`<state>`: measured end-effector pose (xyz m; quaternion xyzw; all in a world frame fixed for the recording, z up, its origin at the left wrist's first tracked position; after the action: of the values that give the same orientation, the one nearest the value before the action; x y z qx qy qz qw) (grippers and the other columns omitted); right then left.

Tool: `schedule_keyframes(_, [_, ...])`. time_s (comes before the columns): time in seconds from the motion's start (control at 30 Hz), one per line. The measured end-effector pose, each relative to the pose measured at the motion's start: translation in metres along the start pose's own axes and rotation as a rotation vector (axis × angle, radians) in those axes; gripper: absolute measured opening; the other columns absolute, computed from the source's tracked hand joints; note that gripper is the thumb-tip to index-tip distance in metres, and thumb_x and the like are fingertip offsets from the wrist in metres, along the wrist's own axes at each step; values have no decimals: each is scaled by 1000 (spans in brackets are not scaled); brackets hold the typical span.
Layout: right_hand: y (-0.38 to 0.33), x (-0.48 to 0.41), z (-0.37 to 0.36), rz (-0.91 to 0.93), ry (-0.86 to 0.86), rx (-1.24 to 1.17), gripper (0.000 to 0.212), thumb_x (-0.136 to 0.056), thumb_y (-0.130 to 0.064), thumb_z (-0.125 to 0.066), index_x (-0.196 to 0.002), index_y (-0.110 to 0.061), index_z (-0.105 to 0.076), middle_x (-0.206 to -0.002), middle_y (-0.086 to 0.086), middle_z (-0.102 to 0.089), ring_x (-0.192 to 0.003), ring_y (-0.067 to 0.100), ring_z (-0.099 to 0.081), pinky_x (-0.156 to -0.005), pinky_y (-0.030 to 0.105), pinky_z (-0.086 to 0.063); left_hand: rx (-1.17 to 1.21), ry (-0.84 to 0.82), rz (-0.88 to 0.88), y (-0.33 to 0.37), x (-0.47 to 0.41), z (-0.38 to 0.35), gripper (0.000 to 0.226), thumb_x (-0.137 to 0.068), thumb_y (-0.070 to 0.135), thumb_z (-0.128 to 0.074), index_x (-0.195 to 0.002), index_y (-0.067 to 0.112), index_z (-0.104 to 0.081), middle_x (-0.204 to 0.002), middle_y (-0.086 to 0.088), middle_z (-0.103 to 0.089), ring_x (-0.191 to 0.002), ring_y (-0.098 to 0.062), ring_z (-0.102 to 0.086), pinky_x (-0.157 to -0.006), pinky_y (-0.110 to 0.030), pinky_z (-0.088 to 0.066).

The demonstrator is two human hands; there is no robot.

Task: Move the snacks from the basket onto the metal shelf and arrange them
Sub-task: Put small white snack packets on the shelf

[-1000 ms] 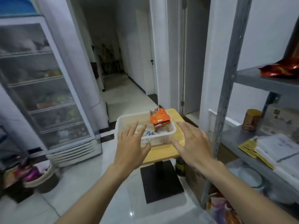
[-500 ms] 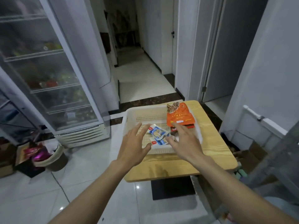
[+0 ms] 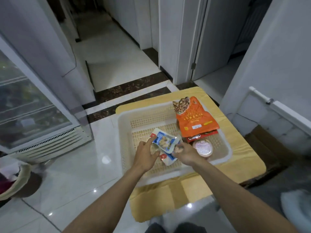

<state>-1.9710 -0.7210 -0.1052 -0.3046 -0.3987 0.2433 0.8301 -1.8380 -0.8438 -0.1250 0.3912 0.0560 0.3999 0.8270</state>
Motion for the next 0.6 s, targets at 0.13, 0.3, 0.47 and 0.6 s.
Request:
schedule_keyframes(0.13, [14, -26, -13, -173, -65, -201, 22, -92, -1, -62, -109, -11, -53, -108, -4, -45, -101, 14, -48, -58, 19, -42, 327, -78, 193, -16, -28, -19, 50, -88, 21, -68, -134, 31, -51, -107, -2, -54, -101, -25, -59, -79, -33, -50])
schedule_keyframes(0.3, [48, -59, -29, -364, 20, -404, 19, -88, 4, -63, -89, -15, -58, -94, 4, -56, -78, 18, -51, -57, 27, -37, 628, -166, 328, -33, -57, -49, 44, -82, 8, -71, -116, 32, -59, -112, -15, -67, -97, -29, -68, -86, -50, -56])
schedule_keyframes(0.47, [56, -76, -32, -413, 125, -549, 28, -85, 12, -61, -93, -15, -57, -105, 9, -59, -94, 27, -58, -65, 32, -48, 736, -130, 415, -32, -73, -60, 37, -80, 3, -76, -107, 23, -62, -101, -13, -69, -89, -27, -69, -72, -35, -58])
schedule_keyframes(0.6, [58, -85, -38, -407, 187, -548, 31, -81, 15, -65, -81, -16, -58, -100, 7, -62, -94, 26, -60, -68, 29, -49, 799, -35, 512, -36, -89, -67, 29, -77, -2, -78, -94, 18, -67, -99, -16, -69, -88, -32, -69, -73, -41, -60])
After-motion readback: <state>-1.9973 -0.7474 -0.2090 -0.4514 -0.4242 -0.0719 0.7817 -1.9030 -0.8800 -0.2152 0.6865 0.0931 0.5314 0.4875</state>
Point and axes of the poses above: each hand's wrist, its own x-axis away from the middle knuckle, its own z-axis out of the back of the hand, y = z × x, the point moved 5 cm from there along -x, towards the middle knuckle
